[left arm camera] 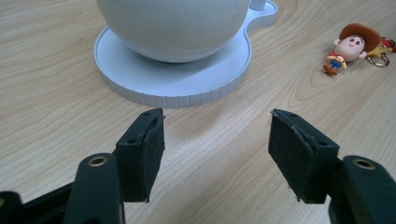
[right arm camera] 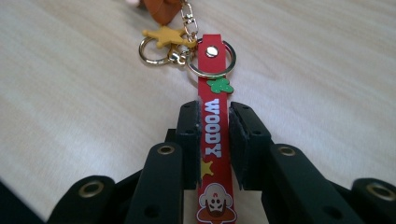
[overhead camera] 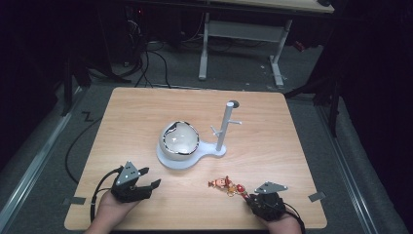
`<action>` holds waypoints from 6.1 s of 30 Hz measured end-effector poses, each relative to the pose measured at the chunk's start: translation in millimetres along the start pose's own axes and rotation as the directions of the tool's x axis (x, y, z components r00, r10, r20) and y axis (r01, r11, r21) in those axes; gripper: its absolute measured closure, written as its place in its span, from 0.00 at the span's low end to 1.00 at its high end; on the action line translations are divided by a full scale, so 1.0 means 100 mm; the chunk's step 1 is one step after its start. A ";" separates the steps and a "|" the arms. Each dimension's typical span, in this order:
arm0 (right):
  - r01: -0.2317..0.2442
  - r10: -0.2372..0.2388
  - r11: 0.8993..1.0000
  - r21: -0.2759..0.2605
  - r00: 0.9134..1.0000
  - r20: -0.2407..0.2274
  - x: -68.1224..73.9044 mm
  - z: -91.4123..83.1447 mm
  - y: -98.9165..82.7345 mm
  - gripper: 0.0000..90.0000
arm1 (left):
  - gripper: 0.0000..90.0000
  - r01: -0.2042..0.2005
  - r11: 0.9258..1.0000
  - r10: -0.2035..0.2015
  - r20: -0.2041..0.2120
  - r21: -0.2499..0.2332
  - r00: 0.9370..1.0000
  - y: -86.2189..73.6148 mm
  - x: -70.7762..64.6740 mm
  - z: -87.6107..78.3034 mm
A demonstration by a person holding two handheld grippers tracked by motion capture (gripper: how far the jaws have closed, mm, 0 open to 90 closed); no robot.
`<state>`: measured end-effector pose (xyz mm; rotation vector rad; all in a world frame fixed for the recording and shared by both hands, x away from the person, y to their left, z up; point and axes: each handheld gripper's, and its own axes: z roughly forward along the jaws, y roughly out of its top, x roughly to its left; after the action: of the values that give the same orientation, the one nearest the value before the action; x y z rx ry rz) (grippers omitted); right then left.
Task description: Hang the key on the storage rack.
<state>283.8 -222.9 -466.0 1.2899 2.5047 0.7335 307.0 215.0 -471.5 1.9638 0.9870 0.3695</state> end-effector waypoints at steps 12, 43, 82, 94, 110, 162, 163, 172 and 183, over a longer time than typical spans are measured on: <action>0.030 -0.031 0.996 0.087 0.999 0.017 0.03 0.06 0.18 0.76 | 0.41 -0.012 1.000 0.012 0.007 0.003 1.000 0.01 -0.01 0.01; 0.150 -0.140 0.795 0.588 0.988 -0.062 -0.01 0.40 0.93 0.65 | 0.41 -0.045 0.999 0.045 0.026 0.013 0.999 0.03 -0.05 0.04; 0.269 -0.317 0.693 0.669 0.947 -0.053 0.11 -0.20 1.49 0.81 | 0.41 -0.045 0.999 0.045 0.026 0.005 0.999 0.03 -0.04 0.03; 0.280 -0.368 0.701 0.656 0.930 -0.004 0.18 -0.58 1.78 0.82 | 0.41 -0.044 0.999 0.044 0.027 0.007 0.999 0.03 -0.05 0.04; 0.220 -0.297 0.766 0.604 0.954 0.030 -0.04 -0.85 2.17 0.82 | 0.41 -0.046 0.999 0.045 0.033 0.017 0.998 0.02 -0.05 0.05; 0.202 -0.289 0.776 0.598 0.956 0.053 -0.06 -0.64 3.22 0.83 | 0.41 -0.025 1.000 0.025 0.030 0.005 0.999 0.00 -0.02 -0.03; 0.202 -0.289 0.776 0.598 0.956 0.053 -0.06 -0.64 3.22 0.83 | 0.41 -0.025 1.000 0.025 0.030 0.005 0.999 0.00 -0.02 -0.03; 0.201 -0.294 0.786 0.584 0.953 0.067 -0.05 -0.65 3.25 0.84 | 0.41 -0.025 1.000 0.025 0.032 0.004 0.999 -0.01 -0.02 -0.03; 0.209 -0.302 0.800 0.563 0.950 0.076 -0.01 -0.69 3.21 0.85 | 0.41 -0.027 1.000 0.027 0.029 0.007 0.999 -0.01 -0.02 -0.02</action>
<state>478.8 -89.4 -237.8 1.0548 2.7705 -0.1769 304.3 215.1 -470.8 1.9856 0.9459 0.3517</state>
